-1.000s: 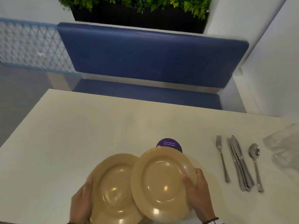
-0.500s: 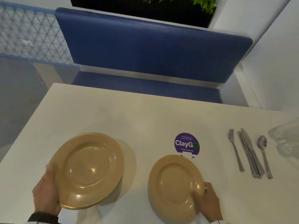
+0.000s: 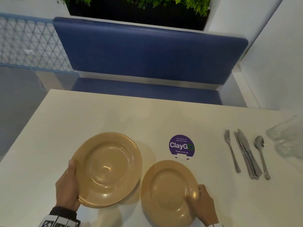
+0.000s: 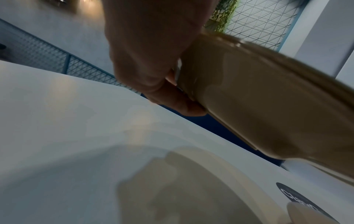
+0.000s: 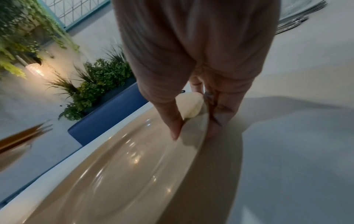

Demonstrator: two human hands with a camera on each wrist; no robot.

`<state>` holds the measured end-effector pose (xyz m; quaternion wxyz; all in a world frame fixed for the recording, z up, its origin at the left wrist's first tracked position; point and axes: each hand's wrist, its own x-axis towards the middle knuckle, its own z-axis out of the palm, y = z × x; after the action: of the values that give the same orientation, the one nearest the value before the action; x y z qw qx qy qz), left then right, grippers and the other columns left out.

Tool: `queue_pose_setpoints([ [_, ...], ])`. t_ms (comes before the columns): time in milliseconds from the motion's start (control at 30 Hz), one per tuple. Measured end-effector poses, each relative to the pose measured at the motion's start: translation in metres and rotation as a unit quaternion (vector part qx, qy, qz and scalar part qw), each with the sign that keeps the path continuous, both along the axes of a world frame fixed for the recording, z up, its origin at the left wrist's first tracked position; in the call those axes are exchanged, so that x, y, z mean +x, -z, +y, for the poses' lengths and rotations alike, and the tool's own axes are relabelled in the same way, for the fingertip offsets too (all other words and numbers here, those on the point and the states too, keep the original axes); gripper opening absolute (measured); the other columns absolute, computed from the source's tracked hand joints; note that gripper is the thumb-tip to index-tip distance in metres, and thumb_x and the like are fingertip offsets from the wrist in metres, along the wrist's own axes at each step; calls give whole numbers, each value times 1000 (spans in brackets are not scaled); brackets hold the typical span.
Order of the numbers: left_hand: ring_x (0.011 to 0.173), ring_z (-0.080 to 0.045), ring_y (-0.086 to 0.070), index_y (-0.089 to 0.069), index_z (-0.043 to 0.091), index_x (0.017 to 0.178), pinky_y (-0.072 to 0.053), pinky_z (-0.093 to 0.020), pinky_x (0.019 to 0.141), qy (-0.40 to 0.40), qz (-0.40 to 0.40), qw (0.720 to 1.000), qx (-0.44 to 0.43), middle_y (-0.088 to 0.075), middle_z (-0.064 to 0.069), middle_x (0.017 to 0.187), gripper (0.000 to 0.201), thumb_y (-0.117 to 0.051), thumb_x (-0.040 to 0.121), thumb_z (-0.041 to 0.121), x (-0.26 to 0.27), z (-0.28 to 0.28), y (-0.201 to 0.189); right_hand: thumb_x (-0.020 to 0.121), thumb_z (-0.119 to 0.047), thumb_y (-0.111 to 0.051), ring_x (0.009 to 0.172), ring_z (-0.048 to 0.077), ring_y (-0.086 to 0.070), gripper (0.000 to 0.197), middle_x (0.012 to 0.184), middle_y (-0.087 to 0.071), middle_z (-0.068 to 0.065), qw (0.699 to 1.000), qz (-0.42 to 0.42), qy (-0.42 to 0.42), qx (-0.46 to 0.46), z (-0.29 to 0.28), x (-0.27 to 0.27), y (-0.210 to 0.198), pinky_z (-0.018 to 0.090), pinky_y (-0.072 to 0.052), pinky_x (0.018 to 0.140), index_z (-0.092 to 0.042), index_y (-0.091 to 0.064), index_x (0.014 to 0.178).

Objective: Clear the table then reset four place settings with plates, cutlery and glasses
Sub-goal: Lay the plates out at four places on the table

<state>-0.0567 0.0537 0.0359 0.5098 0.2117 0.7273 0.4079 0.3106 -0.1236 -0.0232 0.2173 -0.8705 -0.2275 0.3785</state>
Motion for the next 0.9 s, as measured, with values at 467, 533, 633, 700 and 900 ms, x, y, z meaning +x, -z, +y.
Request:
queue_pose_setpoints([
  [467,94,-30,-61,-65,16,104,-50,-47,92,6,-8,1000,9,-67,-10,104,41,-53,96,54,24,-38,-16,74,-53,-78,81,17,-64,34,80,-68,-4,999,-39,-1,7,-13,51,9,36,-51,78,-25,-61,85],
  [533,92,-30,-61,-66,18,96,-50,-46,90,15,-3,1000,4,-67,-9,101,41,-54,95,57,27,-38,-15,75,-54,-77,80,18,-63,35,80,-67,-3,999,-49,5,9,-17,56,7,35,-48,75,-25,-60,84],
  [633,88,-30,-58,-66,17,87,-48,-44,84,30,13,999,7,-65,-11,98,49,-53,92,63,32,-38,-11,78,-56,-73,78,19,-63,36,79,-67,-2,999,-46,5,8,-19,58,8,35,-48,74,-24,-59,85],
  [700,85,-28,-56,-64,15,83,-46,-43,81,32,17,999,3,-63,-11,95,55,-52,89,68,32,-39,-5,78,-53,-74,78,18,-62,35,79,-67,-3,999,-41,8,4,-21,58,10,36,-49,75,-23,-59,87],
  [900,87,-30,-59,-66,16,89,-48,-48,83,33,-8,999,-16,-64,-15,96,49,-46,97,60,39,-42,-7,72,-48,-81,89,24,-63,48,91,-65,1,998,-62,15,-16,-21,60,-9,38,-49,82,-18,-58,101],
])
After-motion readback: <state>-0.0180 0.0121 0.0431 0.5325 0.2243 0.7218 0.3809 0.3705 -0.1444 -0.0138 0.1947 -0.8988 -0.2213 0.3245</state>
